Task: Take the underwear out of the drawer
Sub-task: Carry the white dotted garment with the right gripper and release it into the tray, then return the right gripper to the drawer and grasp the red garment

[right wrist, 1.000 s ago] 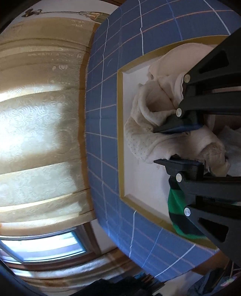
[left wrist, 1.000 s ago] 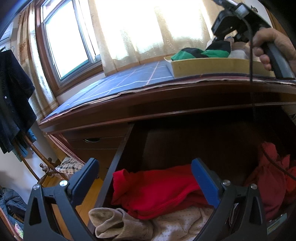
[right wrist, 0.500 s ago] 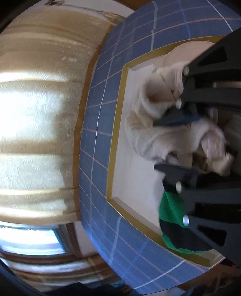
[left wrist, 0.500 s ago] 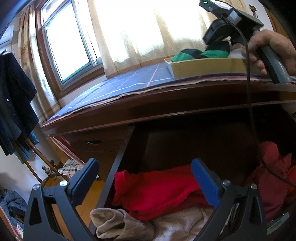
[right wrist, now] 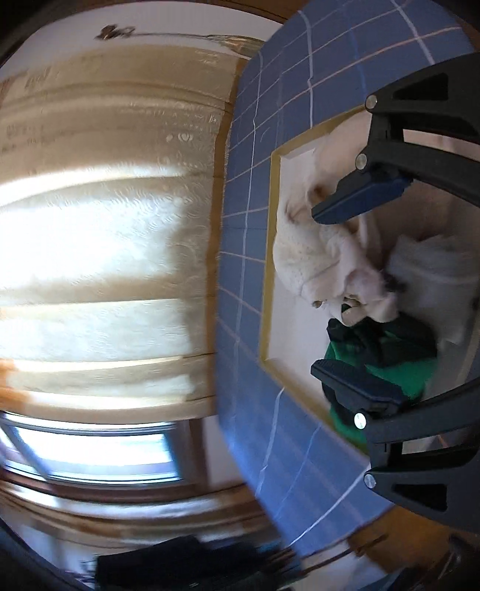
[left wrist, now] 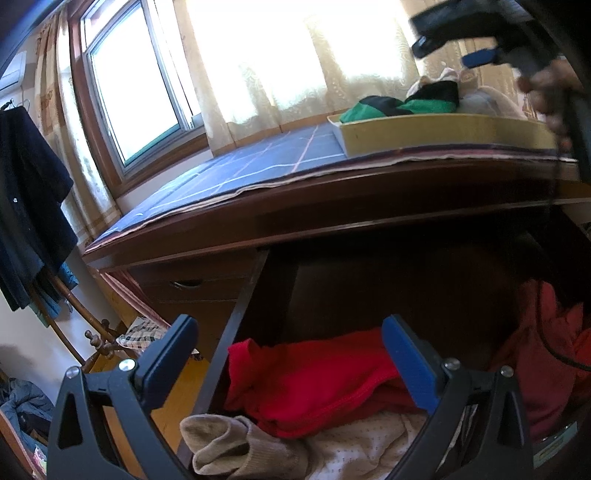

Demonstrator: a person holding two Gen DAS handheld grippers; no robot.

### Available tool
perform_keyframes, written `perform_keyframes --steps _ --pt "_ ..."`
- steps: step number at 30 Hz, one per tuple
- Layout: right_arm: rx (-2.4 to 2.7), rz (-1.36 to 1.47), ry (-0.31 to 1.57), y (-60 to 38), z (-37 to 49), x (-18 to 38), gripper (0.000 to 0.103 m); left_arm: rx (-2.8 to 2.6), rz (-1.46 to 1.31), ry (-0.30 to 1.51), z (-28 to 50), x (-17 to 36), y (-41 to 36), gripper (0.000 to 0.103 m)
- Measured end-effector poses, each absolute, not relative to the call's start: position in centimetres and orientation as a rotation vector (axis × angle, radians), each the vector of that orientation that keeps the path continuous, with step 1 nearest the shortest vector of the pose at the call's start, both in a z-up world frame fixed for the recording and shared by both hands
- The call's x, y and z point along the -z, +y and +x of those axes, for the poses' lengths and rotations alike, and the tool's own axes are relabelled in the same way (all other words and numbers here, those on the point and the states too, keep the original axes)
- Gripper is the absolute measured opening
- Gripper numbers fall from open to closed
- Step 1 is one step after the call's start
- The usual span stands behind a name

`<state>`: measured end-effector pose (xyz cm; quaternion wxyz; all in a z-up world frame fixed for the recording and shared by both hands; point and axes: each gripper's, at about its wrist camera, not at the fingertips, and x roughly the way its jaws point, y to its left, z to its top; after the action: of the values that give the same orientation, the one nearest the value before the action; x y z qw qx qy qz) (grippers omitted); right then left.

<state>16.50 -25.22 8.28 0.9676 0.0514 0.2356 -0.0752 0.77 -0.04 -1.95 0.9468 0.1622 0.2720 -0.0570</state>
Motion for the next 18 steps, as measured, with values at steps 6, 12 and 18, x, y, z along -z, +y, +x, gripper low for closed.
perform_keyframes --steps 6,12,18 --pt "0.093 0.149 0.454 -25.8 10.6 -10.2 0.078 0.109 0.331 0.554 0.9 2.0 -0.1 0.101" --pt "0.096 0.152 0.443 -26.0 4.9 -9.7 0.078 0.103 0.334 0.552 1.0 2.1 -0.2 0.101" --pt "0.127 0.203 0.481 -26.5 0.6 -7.3 0.078 0.103 0.334 0.552 1.0 2.1 -0.1 0.101"
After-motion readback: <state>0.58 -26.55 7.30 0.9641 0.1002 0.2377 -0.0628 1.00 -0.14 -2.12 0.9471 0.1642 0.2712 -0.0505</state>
